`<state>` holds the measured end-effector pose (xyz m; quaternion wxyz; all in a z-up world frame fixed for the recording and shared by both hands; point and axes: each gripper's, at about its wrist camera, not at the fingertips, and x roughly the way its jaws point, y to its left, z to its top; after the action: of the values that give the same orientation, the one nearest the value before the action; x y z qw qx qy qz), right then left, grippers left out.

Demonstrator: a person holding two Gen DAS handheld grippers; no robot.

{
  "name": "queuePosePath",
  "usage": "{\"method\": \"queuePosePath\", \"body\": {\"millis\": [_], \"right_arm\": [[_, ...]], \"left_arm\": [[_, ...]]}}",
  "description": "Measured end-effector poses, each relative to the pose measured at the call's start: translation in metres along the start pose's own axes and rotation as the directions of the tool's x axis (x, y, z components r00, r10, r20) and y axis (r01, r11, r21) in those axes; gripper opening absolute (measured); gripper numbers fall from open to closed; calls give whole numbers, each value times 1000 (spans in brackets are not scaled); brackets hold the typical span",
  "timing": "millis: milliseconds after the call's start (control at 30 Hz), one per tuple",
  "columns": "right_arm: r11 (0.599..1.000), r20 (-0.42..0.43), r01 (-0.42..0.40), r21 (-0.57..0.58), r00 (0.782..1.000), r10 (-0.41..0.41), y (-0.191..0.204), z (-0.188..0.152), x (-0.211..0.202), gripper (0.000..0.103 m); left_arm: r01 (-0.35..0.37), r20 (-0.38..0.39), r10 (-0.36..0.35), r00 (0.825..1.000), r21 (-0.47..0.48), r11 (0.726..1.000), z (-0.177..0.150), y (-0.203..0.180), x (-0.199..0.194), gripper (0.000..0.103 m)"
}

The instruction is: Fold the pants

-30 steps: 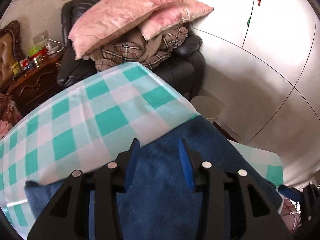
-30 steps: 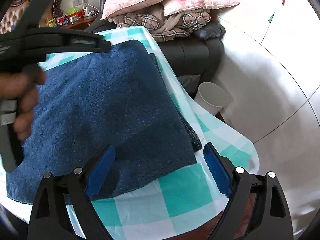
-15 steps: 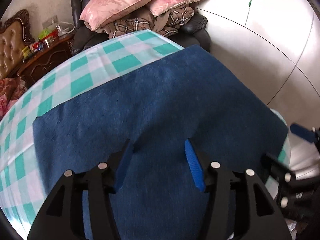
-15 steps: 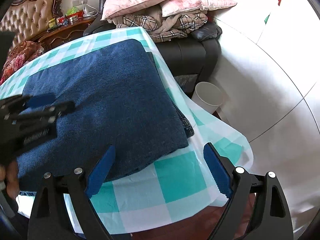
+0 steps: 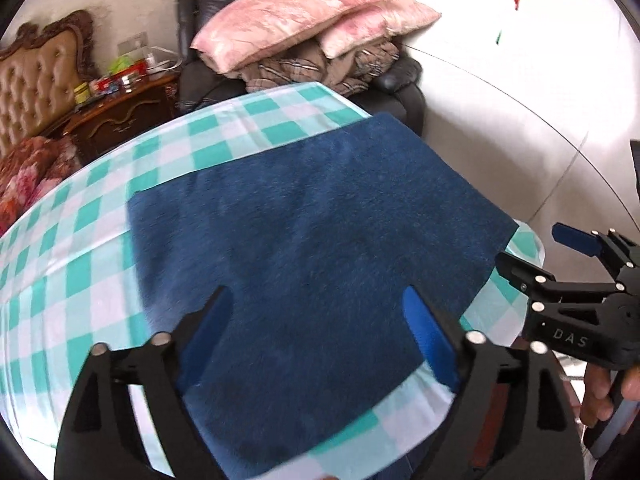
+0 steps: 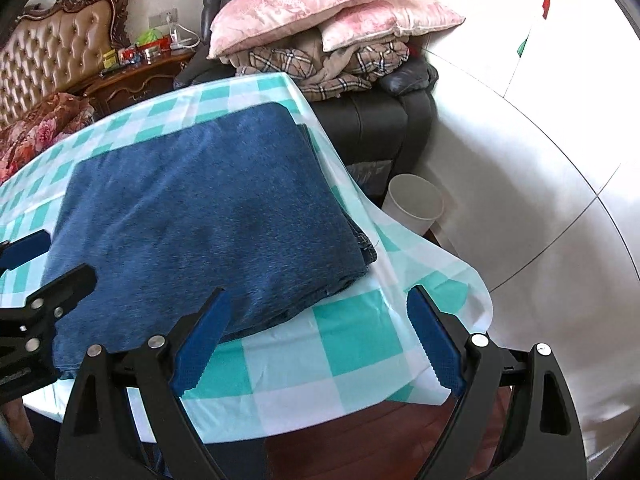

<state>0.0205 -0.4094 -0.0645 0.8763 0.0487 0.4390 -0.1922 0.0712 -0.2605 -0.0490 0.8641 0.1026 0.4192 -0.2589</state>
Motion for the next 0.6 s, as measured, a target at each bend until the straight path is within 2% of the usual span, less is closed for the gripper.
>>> {"method": "queuePosePath", "body": {"millis": [67, 133, 267, 500, 600], "right_arm": [[1000, 12, -6, 3, 1000, 6, 1, -1, -7, 85], [1000, 23, -14, 4, 1000, 14, 4, -1, -15, 85], [1000, 41, -27, 1, 999, 27, 9, -2, -28, 85], [999, 59, -42, -12, 997, 43, 17, -2, -42, 85], [999, 61, -46, -15, 997, 47, 19, -2, -44, 85]], "left_arm": [[-19, 10, 19, 1000, -17, 1000, -3, 4, -13, 101], [-24, 19, 25, 1000, -40, 999, -5, 8, -25, 101], [-101, 34, 103, 994, -49, 994, -7, 10, -47, 101], [-46, 81, 53, 995, -86, 995, -11, 13, -72, 101], [-68, 78, 74, 994, -80, 995, -10, 12, -72, 101]]}}
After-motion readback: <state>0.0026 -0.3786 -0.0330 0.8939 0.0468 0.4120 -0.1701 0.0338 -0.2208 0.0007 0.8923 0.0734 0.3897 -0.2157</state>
